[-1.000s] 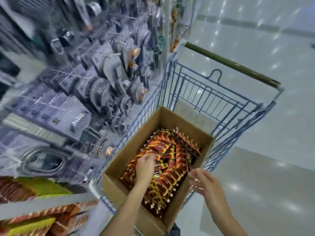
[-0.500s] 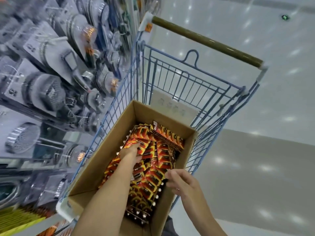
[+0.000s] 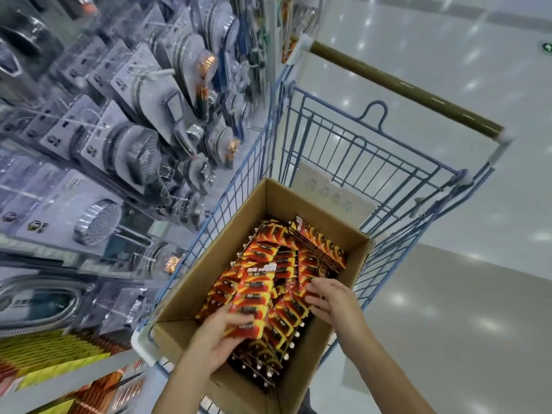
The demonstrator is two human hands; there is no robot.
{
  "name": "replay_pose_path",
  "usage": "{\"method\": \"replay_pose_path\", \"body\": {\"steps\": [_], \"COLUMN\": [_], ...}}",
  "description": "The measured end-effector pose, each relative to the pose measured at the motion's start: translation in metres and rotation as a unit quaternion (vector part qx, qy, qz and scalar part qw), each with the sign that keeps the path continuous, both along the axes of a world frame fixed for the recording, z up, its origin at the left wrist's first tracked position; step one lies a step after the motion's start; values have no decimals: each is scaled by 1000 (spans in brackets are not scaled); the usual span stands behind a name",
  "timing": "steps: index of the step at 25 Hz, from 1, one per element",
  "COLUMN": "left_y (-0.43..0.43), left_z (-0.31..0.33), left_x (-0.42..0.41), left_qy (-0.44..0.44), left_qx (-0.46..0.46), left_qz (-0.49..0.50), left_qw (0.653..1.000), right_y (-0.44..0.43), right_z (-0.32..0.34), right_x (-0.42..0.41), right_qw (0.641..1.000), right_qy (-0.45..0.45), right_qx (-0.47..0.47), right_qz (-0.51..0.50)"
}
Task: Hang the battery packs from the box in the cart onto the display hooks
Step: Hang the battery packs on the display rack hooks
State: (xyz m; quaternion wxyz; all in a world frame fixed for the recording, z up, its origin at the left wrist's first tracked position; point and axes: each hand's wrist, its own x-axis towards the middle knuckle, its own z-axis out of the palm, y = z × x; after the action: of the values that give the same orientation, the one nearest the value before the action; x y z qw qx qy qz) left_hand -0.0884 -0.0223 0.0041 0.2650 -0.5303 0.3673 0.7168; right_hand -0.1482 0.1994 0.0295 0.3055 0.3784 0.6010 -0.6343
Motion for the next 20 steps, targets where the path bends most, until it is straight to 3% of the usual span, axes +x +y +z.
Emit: {"method": "replay_pose_path", "body": {"steps": [4,11,13,16,17,19,20], "left_y": [-10,-14,-13,-12,-10,-10,-9], "left_z": [22,44,44,43,43,41,40], "left_x": [54,73,73,76,77,80,82], "left_qy": [26,106,115,132,133,132,133], "left_qx": [-10,-62,-74,-76,-74,-72,-70], "left_qz": [1,4,7,7,8,2,-3], "left_qw": [1000,992,991,988,988,989,989], "right_y": [-28,-52,-44,-29,-26,-26,-29], "right_z": [-29,-66,-66,-75,-69,-57,-53], "right_x": [-41,-82,-87,-96,-97,-97,-95], "right_qw": [994,979,956,880,873,879,904], "right_qy": [-86,-107,-95,-121,-130,-147,-137], "right_qx": [-54,-70,-93,-162,-170,-155,-135], "right_qz": [-28,-159,-260,-429,-437,-426,-382]}}
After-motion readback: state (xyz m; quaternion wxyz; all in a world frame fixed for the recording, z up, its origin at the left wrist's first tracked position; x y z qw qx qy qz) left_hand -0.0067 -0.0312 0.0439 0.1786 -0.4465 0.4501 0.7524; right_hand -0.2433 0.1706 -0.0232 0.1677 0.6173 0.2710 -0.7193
